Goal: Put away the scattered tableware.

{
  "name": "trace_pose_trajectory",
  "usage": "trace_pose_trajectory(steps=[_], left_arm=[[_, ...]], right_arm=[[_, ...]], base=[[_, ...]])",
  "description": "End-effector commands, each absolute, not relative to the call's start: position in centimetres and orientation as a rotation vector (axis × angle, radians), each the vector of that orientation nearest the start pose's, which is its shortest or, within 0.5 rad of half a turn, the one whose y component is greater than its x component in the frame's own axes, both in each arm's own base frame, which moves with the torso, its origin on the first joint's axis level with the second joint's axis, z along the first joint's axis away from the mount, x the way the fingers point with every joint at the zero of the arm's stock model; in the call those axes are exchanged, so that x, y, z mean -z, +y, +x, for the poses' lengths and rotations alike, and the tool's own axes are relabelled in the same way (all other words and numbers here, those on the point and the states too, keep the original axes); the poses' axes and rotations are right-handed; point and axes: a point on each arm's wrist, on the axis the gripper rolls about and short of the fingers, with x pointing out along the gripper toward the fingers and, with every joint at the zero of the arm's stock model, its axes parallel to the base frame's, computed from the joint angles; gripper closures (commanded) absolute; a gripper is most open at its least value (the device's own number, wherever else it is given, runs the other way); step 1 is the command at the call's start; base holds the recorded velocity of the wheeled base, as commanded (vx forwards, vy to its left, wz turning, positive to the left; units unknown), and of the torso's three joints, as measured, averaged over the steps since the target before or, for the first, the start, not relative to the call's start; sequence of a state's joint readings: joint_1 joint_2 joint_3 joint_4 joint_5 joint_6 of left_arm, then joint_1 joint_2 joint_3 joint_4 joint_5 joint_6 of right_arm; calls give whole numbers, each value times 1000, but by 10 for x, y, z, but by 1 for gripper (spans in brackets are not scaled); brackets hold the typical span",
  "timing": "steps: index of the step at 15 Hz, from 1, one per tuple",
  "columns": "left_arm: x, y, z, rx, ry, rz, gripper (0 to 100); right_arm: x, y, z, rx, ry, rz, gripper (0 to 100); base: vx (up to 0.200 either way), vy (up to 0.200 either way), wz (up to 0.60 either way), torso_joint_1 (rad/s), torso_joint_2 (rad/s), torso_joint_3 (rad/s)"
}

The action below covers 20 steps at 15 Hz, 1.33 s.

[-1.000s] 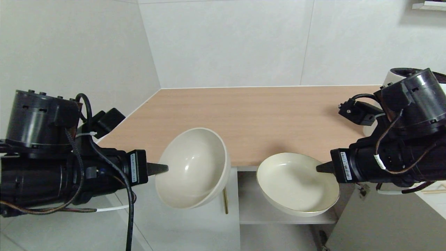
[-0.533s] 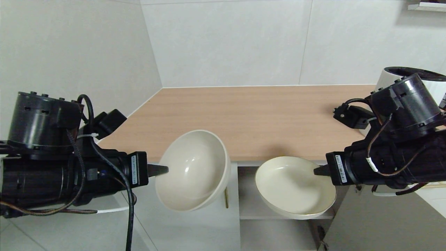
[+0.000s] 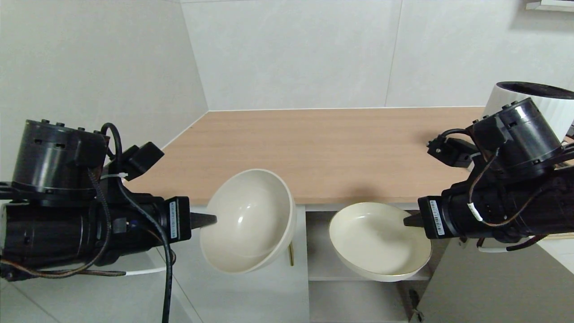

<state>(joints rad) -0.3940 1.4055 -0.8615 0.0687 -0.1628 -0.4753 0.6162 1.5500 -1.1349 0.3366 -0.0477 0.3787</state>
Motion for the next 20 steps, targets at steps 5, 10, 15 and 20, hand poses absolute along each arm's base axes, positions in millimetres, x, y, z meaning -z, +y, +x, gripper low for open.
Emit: trace_pose_trajectory(steps=[5, 10, 15, 20], left_arm=[[-210, -89, 205, 381, 735, -372, 100], [-210, -89, 205, 381, 736, -371, 100], [-210, -89, 205, 381, 736, -371, 100], [-210, -89, 205, 381, 736, -371, 100]], right_arm=[[-224, 150, 214, -389, 818, 97, 100], [-221, 152, 216, -388, 826, 87, 100], [-220, 152, 217, -387, 831, 85, 100], [-213, 155, 221, -380, 854, 75, 100]], base=[[0, 0, 0, -165, 438, 263], [0, 0, 0, -152, 460, 298], [0, 0, 0, -84, 352, 258], [0, 0, 0, -12, 25, 18]])
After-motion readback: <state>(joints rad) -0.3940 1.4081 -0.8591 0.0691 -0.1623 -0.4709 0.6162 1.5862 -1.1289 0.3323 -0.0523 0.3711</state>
